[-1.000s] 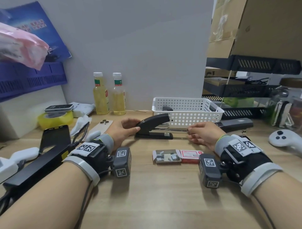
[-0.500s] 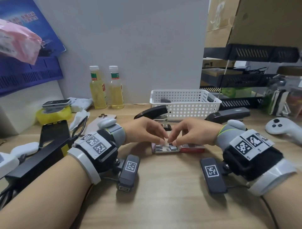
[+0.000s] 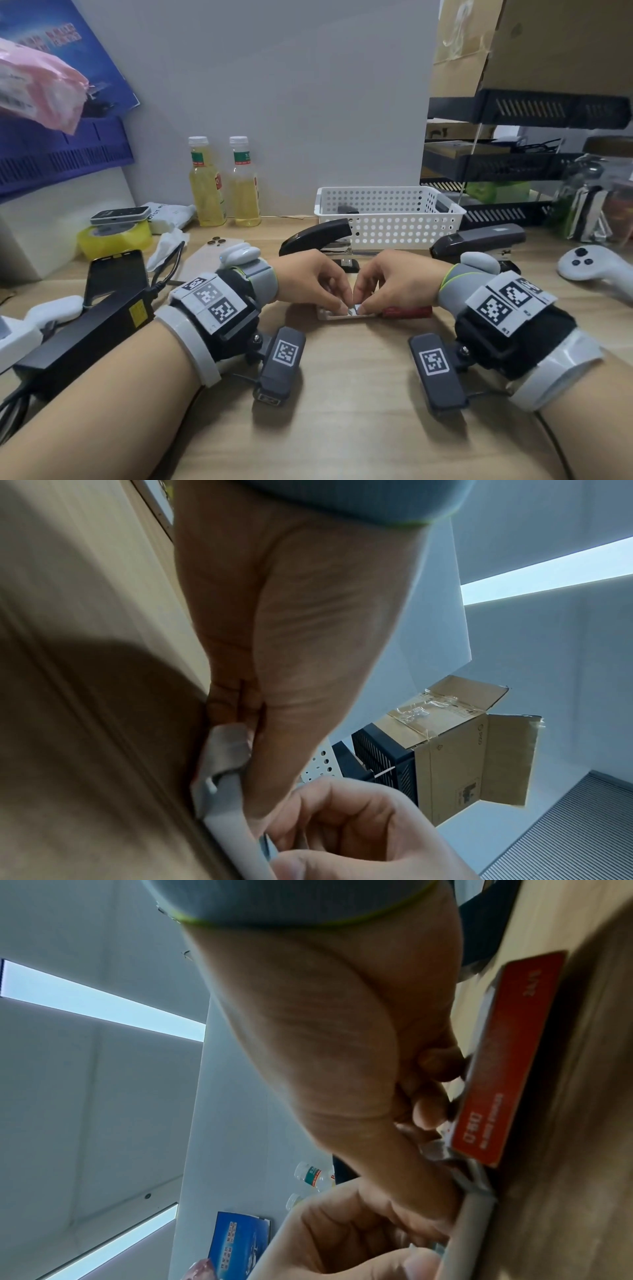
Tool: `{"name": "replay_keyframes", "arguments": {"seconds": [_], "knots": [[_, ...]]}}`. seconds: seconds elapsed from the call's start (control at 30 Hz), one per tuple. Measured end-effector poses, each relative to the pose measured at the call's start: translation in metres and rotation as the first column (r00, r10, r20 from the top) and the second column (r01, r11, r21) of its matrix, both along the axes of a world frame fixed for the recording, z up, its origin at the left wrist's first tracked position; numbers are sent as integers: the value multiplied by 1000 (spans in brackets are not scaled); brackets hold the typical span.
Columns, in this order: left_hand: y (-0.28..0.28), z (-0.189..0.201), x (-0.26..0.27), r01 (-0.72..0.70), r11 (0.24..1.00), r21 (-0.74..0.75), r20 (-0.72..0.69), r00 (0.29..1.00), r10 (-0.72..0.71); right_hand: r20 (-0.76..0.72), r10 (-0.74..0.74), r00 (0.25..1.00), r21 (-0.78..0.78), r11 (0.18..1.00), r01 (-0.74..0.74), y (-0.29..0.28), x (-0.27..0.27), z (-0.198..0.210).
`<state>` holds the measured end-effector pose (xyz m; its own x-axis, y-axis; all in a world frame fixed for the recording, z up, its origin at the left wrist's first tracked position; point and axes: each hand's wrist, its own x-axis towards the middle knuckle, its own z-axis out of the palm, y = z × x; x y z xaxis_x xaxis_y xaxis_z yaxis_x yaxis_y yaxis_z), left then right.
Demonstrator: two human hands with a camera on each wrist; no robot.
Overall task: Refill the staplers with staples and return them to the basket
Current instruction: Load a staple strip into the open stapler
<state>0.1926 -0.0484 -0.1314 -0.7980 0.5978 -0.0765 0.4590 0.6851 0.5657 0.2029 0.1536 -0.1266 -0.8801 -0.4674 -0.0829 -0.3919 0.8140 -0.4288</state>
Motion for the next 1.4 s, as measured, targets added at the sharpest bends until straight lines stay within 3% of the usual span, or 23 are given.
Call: {"name": "replay_keyframes", "arguments": {"seconds": [0.13,0.3,0.4,0.5,0.63,0.77,0.93,1.03,1.13,1.4], "knots": [[1,0,-3,-20,998,64,-4,1000,21,-12,-5,1000,-73,997,4,6,-1,1],[-4,-4,-9,-90,945,313,132,990,51,33,-38,999,-413,910,48,18,-9,0],[-4,-9,-13,-209,804,557,340,940,9,19,-36,999,-579,815,40,16,-11,0],[0,-8,-15,-339,645,684,530,839,-121,22,-30,999,-671,740,37,12,-8,-2],[2,-5,-17,-413,570,710,607,769,-199,3,-27,1000,-706,708,21,5,-5,-2],[8,-6,-16,-477,537,696,653,731,-198,-30,-59,998,-670,742,24,1,-6,-4],[16,-6,-14,-596,512,619,756,629,-182,-71,-78,994,-628,778,16,0,-11,-9],[20,-4,-11,-620,535,574,794,581,-179,-71,-93,993,-623,781,29,0,-14,-11],[20,-4,-9,-615,553,562,798,578,-170,-77,-99,992,-628,778,29,0,-15,-12],[16,-6,-9,-596,511,619,768,596,-235,-85,-112,990,-619,785,35,2,-12,-10]]}}
